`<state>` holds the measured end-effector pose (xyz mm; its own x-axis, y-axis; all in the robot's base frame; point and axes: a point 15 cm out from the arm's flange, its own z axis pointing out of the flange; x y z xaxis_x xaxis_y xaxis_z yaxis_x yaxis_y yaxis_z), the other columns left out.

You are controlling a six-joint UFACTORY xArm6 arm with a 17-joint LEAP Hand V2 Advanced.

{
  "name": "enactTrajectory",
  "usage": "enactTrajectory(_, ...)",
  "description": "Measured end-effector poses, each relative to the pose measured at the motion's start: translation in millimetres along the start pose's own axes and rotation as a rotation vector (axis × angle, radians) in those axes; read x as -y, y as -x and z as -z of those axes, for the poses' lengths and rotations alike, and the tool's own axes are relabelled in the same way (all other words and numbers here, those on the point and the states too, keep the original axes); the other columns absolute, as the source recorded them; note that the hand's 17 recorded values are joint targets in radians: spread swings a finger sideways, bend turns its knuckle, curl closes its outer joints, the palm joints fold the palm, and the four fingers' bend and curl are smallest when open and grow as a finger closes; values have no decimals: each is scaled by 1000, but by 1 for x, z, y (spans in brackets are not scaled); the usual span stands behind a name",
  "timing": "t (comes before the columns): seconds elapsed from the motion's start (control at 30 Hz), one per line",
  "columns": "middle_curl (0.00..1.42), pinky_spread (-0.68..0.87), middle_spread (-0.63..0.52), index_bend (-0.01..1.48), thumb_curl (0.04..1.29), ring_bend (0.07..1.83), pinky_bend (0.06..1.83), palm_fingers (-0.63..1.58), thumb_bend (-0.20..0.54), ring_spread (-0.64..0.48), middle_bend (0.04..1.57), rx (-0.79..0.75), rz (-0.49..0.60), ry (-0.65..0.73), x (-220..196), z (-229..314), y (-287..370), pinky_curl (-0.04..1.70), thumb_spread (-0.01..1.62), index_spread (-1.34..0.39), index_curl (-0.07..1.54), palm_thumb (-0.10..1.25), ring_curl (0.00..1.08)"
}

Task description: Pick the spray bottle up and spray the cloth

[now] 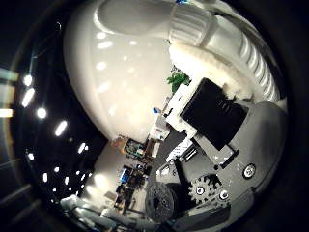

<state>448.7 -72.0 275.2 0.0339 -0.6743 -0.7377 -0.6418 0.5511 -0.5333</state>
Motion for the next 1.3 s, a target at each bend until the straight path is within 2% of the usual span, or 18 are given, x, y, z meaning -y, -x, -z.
enactTrajectory(0.3, 667, -311, -190, 1088, 774, 1377, 1315, 1261, 20, -216, 1268, 56, 19, 32, -3, -6, 19, 523, 1117, -274, 638, 1078, 576)
enactTrajectory(0.4, 662, -304, -188, 1096, 803, 1385, 1310, 1259, 8, -212, 1275, 95, 28, 44, -3, -6, 33, 534, 1113, -272, 633, 1082, 574)
enactTrajectory(0.63, 653, -303, -184, 1119, 875, 1398, 1302, 1256, -9, -209, 1293, 69, 80, 60, 0, 5, 39, 558, 1072, -271, 622, 1063, 565)
enactTrajectory(0.83, 649, -305, -184, 1130, 928, 1409, 1294, 1255, -10, -208, 1304, -44, 152, 160, -8, 35, 38, 572, 1023, -262, 620, 1029, 560)
enactTrajectory(1.03, 644, -313, -183, 1135, 960, 1409, 1282, 1256, -9, -206, 1310, -11, 232, 288, -36, 63, 73, 584, 998, -260, 617, 1027, 554)
enactTrajectory(1.2, 642, -316, -184, 1137, 978, 1414, 1279, 1256, -10, -206, 1317, -114, 284, 380, -57, 93, 81, 591, 982, -259, 614, 1021, 553)
enactTrajectory(1.3, 641, -318, -184, 1142, 988, 1416, 1282, 1256, -10, -206, 1318, -78, 311, 455, -76, 100, 106, 596, 974, -259, 614, 1018, 553)
